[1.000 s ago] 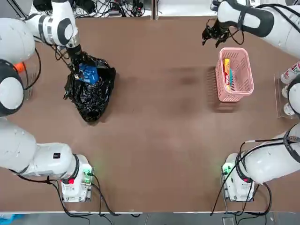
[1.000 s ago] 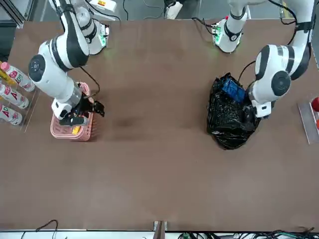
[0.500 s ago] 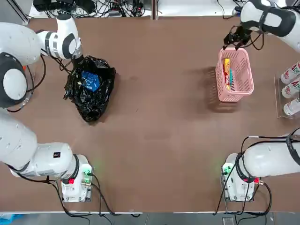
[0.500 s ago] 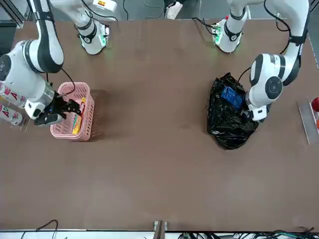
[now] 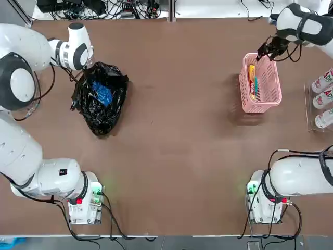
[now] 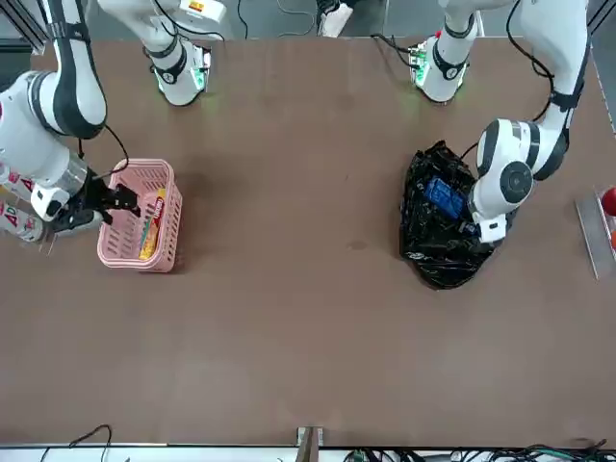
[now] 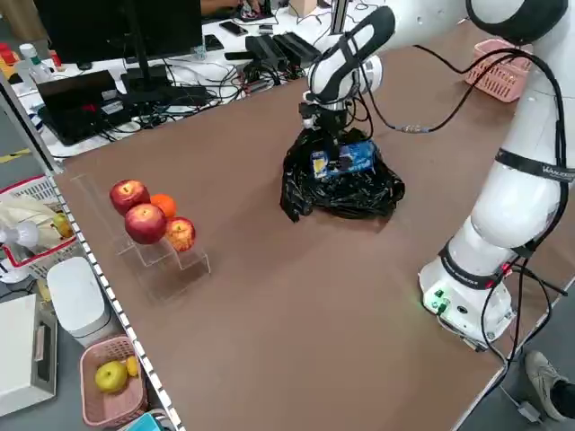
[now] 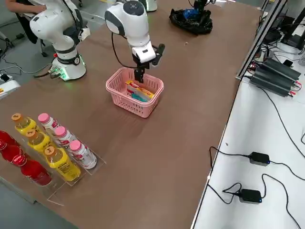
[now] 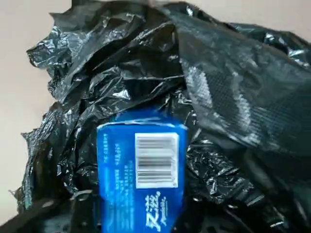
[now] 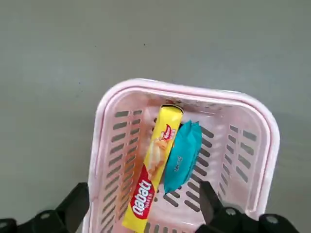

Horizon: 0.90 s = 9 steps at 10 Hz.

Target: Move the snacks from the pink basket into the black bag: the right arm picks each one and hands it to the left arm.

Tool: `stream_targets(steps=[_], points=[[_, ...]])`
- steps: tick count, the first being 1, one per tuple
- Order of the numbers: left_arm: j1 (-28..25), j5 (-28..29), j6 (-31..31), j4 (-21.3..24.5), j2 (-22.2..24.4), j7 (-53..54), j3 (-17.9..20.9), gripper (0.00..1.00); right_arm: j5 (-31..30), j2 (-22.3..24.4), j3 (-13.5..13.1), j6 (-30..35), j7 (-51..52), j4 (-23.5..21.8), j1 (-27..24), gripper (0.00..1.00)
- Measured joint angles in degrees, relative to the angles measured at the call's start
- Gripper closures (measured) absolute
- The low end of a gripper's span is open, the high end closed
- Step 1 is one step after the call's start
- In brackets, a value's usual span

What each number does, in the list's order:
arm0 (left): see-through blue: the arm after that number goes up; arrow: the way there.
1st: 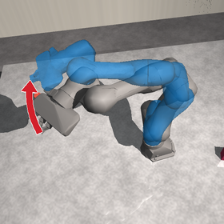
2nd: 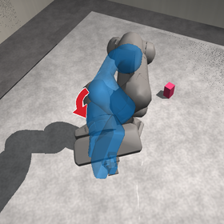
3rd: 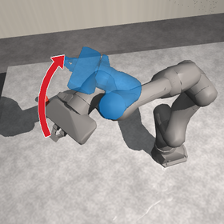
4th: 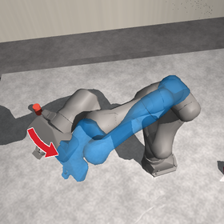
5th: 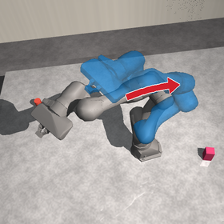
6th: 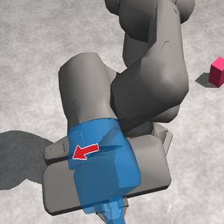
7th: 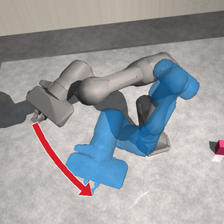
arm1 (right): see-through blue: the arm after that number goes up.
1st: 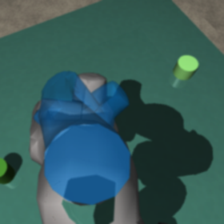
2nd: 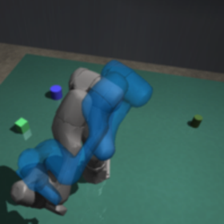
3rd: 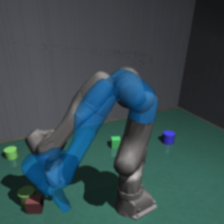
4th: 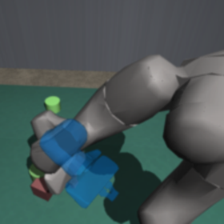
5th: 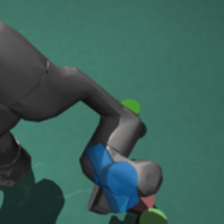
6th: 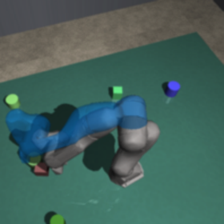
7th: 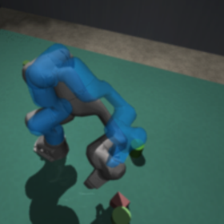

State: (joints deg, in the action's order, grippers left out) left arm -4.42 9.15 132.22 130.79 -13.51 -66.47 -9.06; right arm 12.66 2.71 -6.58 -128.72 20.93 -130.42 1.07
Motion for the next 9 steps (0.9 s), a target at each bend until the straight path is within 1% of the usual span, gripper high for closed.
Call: stream_targets(steps=[1,2,3,4,6,7,8,9], points=[[-0.01,0.0,-0.84,-1.35,0.1,-0.53,0.0,0.16,-0.01,0.62,0.0,-0.36,0.02,-0.89,-0.25,0.0],[0.0,0.01,-3.88,-3.68,0.49,-1.21,-0.03,0.03,-0.03,1.45,0.0,-0.89,0.09,-1.92,-0.48,0.0],[0.01,0.01,-8.23,-6.72,1.31,-1.29,-0.17,0.0,-0.04,2.5,0.0,-1.75,0.13,-3.32,-0.56,0.0],[-0.01,-0.11,-12.57,-9.94,2.65,-1.28,-0.7,0.0,-0.05,3.52,0.01,-3.18,0.14,-5.18,-0.57,0.0],[0.1,-2.08,-21.18,-16.31,6.1,-1.01,-2.71,0.0,-0.08,5.47,0.06,-6.23,0.16,-9.48,-0.57,0.0],[0.2,-3.34,-26.35,-19.42,7.76,1.6,-3.25,0.0,-0.09,6.12,0.08,-6.74,0.16,-10.95,-0.57,0.0],[0.19,-5.27,-30.53,-21.86,9.32,6.5,-3.38,0.0,-0.1,6.42,0.1,-7.26,0.17,-11.98,-0.57,0.0],[0.04,-6.67,-33.24,-23.77,10.79,12.0,-3.37,0.0,-0.11,6.48,0.16,-8.33,0.18,-12.97,-0.57,0.0]])
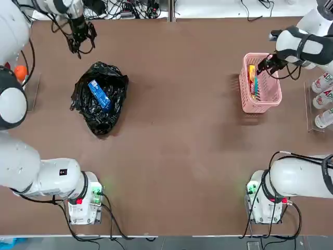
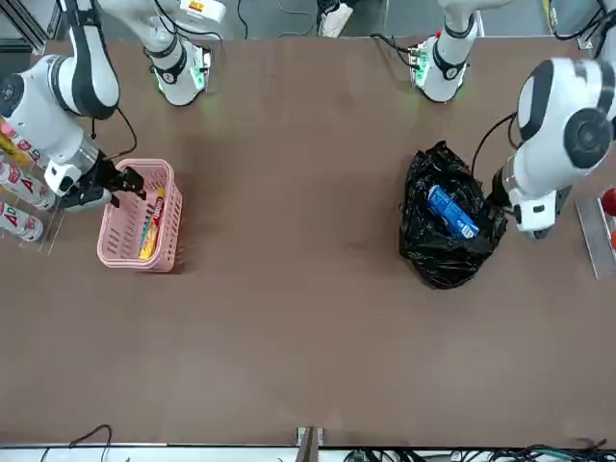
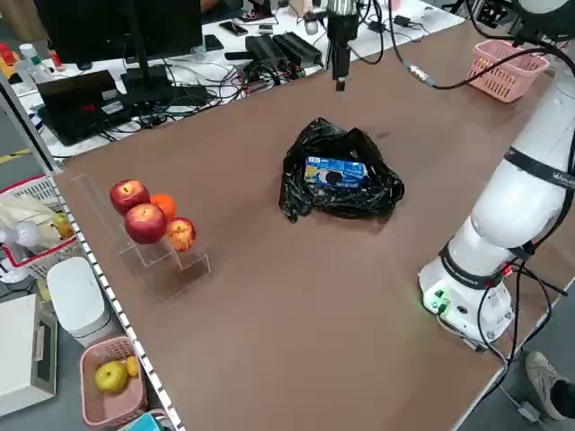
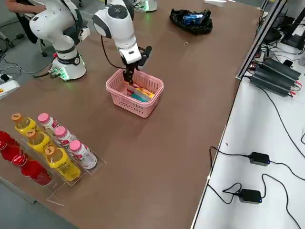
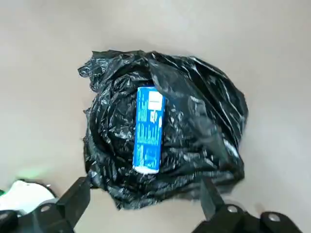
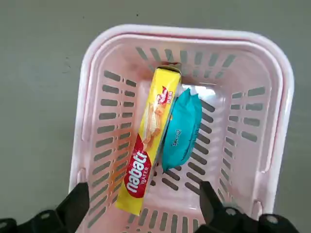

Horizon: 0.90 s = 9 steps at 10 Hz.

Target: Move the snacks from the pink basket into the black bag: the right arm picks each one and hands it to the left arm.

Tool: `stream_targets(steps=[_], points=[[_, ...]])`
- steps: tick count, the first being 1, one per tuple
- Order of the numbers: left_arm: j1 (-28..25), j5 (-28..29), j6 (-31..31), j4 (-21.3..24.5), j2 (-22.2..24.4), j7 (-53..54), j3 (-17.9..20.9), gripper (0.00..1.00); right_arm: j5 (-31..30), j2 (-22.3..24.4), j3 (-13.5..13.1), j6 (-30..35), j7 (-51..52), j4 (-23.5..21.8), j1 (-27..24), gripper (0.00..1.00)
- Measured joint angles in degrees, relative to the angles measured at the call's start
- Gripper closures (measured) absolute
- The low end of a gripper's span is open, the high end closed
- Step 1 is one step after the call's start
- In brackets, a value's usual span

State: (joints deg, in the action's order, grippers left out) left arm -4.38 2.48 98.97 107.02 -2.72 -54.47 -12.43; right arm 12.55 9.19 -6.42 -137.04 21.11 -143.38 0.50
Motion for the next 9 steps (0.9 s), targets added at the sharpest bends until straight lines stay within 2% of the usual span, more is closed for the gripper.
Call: stream_targets(steps=[3,5,7,9], points=[[-0.06,-0.51,-8.07,-9.02,1.7,16.36,0.32,0.0,-0.02,0.0,0.34,-3.39,0.03,-2.81,0.0,0.0],[-0.46,-0.84,-12.02,-15.15,1.42,27.74,1.42,0.0,-0.02,-0.03,0.48,-9.0,0.03,-6.17,0.0,0.0],[-0.52,-1.29,-12.9,-19.78,0.98,37.82,1.59,0.0,-0.02,-0.49,0.6,-13.34,0.02,-9.02,0.0,0.0],[-0.53,-2.44,-13.06,-22.05,0.8,44.98,1.56,0.0,0.0,-1.15,0.83,-16.26,-0.07,-10.55,0.47,0.0]])
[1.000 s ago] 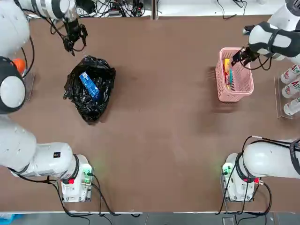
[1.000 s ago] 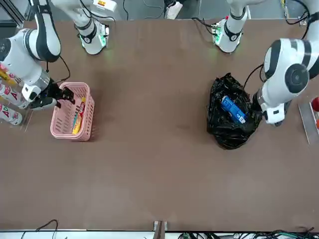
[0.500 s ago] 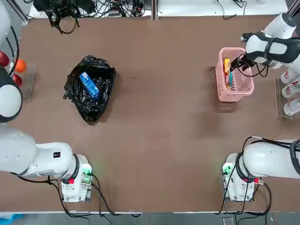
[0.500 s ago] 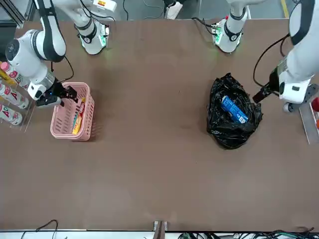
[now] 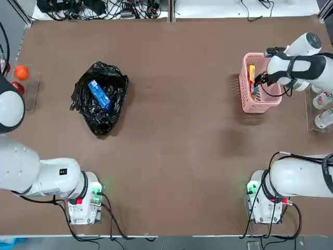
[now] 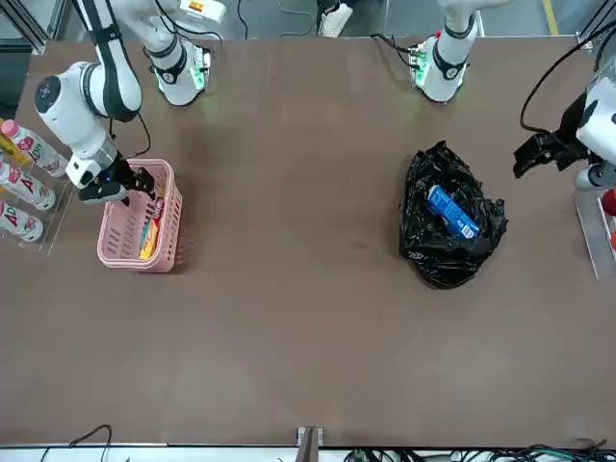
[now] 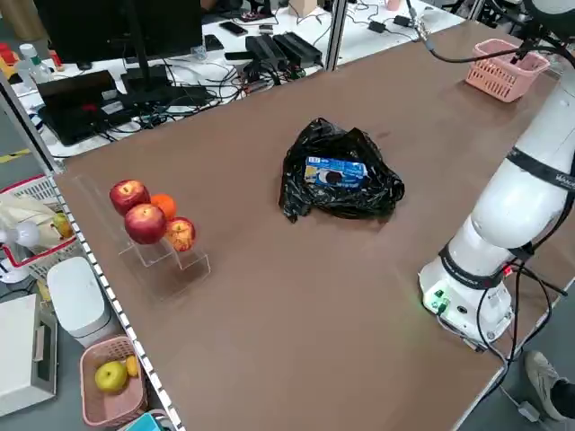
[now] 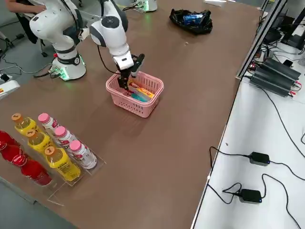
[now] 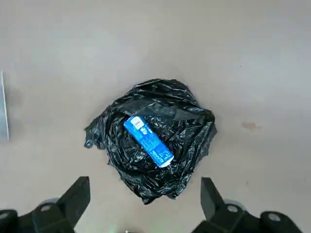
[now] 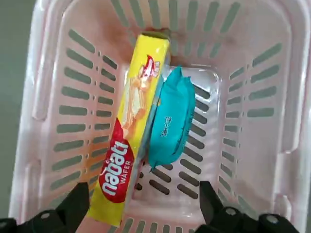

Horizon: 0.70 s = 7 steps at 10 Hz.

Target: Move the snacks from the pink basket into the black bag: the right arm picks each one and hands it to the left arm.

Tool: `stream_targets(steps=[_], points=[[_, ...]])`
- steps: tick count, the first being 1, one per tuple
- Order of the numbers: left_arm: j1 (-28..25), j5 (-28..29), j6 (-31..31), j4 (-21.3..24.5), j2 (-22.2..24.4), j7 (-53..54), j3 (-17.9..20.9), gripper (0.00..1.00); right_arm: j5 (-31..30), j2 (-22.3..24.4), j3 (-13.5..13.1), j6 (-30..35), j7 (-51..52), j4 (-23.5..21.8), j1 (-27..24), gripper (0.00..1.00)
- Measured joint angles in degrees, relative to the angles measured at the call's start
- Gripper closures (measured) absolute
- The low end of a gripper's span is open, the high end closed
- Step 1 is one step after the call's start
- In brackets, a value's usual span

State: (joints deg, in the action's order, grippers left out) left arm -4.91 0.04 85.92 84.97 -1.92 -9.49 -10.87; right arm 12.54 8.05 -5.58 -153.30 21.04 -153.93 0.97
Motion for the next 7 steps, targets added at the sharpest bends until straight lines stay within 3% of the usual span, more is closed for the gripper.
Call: stream_targets(steps=[7], points=[[0.04,-0.22,-0.18,-0.92,-0.57,1.63,-0.6,0.0,1.81,-4.02,0.22,-6.12,-1.21,-1.03,3.22,0.02]])
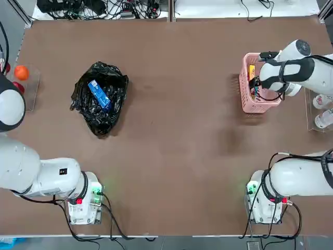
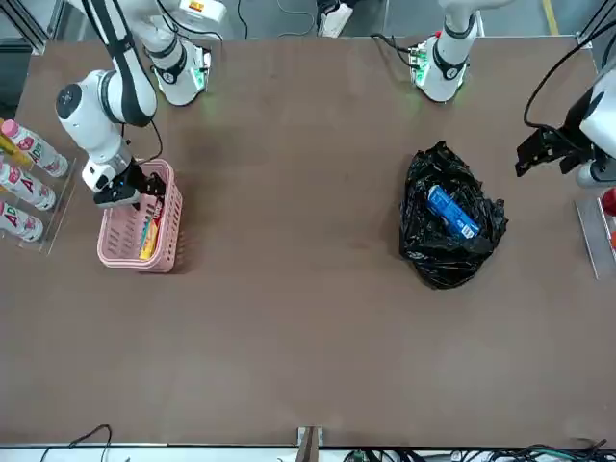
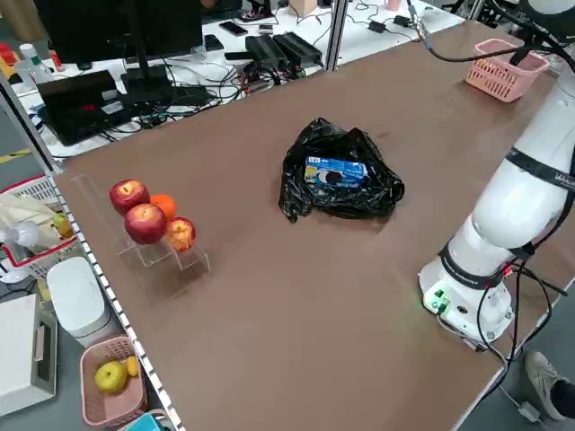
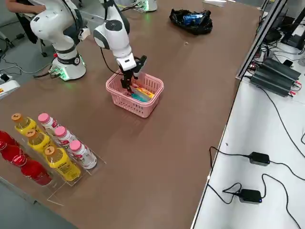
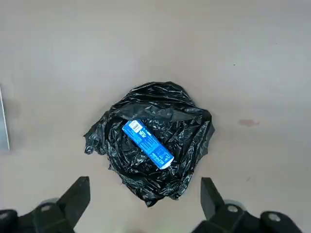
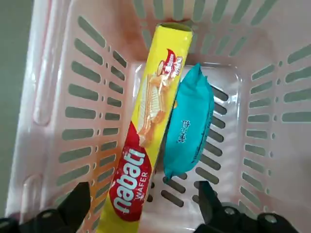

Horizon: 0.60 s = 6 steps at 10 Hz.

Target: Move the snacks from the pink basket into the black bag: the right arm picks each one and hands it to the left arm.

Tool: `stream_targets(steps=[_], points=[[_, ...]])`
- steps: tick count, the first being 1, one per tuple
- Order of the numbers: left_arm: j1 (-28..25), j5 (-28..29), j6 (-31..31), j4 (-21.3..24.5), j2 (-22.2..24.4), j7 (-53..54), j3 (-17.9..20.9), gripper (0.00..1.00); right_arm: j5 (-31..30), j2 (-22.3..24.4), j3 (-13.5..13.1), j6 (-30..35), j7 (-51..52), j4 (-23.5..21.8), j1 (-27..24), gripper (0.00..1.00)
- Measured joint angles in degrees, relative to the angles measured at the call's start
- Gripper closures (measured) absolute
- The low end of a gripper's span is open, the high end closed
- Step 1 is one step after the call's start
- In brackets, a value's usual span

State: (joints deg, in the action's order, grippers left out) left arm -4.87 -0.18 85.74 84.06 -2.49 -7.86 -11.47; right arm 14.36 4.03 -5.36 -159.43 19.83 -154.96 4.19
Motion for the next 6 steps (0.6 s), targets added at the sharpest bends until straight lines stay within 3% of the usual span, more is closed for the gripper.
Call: stream_targets(steps=[6], points=[[0.1,-0.65,-0.06,-0.61,0.0,-0.07,-0.16,0.0,1.36,-4.32,0.0,-5.47,-0.02,-0.44,1.27,0.04]])
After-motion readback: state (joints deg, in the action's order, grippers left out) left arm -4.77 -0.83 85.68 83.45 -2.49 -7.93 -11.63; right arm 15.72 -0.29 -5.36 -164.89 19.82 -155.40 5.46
